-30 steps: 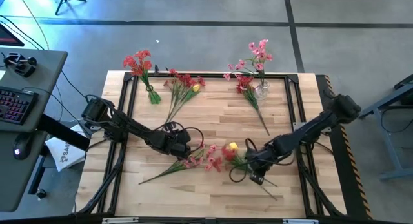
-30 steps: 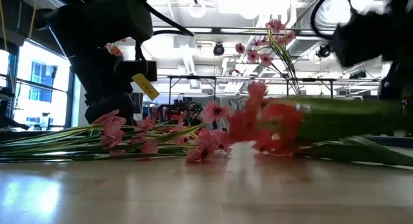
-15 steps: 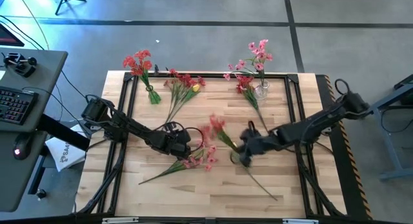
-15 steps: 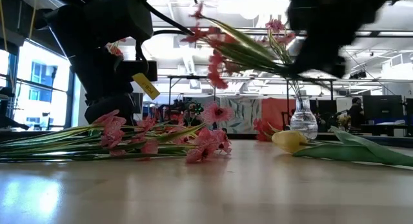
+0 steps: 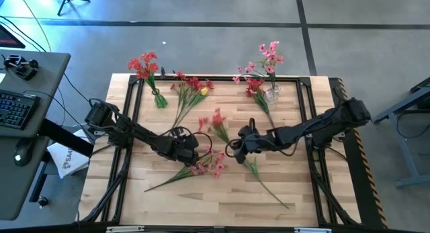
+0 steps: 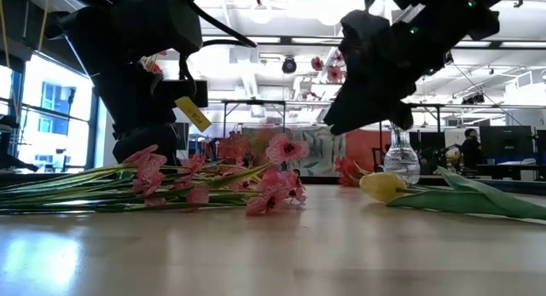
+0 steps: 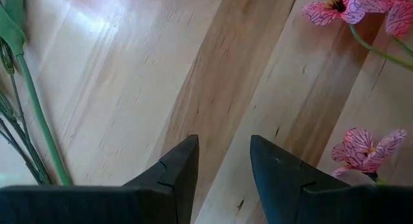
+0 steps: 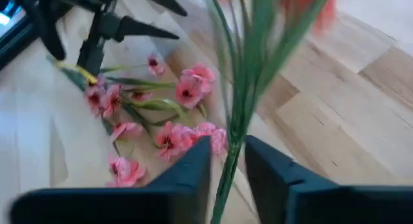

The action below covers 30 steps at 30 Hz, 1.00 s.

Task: Sort flowers into vase by color
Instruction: Move the red flowers to the middle, then put the bottom yellow tulip into the transparent vase

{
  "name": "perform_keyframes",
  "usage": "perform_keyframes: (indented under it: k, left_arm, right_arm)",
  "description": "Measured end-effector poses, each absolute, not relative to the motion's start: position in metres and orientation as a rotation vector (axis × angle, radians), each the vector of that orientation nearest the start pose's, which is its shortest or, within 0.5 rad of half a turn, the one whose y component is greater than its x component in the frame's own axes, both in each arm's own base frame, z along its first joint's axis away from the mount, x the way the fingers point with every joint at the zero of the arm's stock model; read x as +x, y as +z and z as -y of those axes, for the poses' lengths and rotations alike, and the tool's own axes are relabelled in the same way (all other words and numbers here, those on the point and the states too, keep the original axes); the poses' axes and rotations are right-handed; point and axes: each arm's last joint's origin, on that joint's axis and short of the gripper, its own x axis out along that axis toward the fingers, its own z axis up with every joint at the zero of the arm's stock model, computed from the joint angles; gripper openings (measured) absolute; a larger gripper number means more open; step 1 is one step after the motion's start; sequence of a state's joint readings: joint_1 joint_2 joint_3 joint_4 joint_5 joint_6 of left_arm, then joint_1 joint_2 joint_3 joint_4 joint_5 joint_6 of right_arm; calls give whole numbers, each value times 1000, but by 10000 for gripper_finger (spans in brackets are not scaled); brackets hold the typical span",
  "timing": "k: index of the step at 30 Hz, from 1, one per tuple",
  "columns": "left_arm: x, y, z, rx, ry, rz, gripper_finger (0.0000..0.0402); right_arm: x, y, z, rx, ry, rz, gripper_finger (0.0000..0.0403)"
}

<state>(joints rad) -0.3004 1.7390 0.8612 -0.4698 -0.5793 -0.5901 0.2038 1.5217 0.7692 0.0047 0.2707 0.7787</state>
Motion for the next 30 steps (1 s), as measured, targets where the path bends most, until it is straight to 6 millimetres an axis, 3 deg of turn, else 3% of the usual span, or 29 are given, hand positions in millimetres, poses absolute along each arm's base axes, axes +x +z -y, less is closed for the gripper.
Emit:
perform_keyframes:
  k: [4, 7, 12, 16, 22, 30]
  left_arm:
    - [279, 124, 70, 63, 572, -1085, 129]
    - [279, 124, 70, 64, 572, -1087, 129]
    - [279, 124, 70, 63, 572, -1085, 129]
    - [279, 124, 70, 61, 571, -1080, 129]
    - [280, 124, 70, 59, 571, -1078, 129]
    - [280, 124, 70, 58, 571, -1075, 129]
  right_arm:
    - [285, 191, -49, 527, -193, -715, 179]
    - [268, 203, -51, 573, -166, -789, 215]
    - [225, 212, -70, 602, -218, -1002, 227]
    - [204, 208, -92, 611, -247, -1124, 221]
    - [202, 191, -122, 565, -221, -1173, 213]
    - [226, 156, -141, 525, -113, -1207, 206]
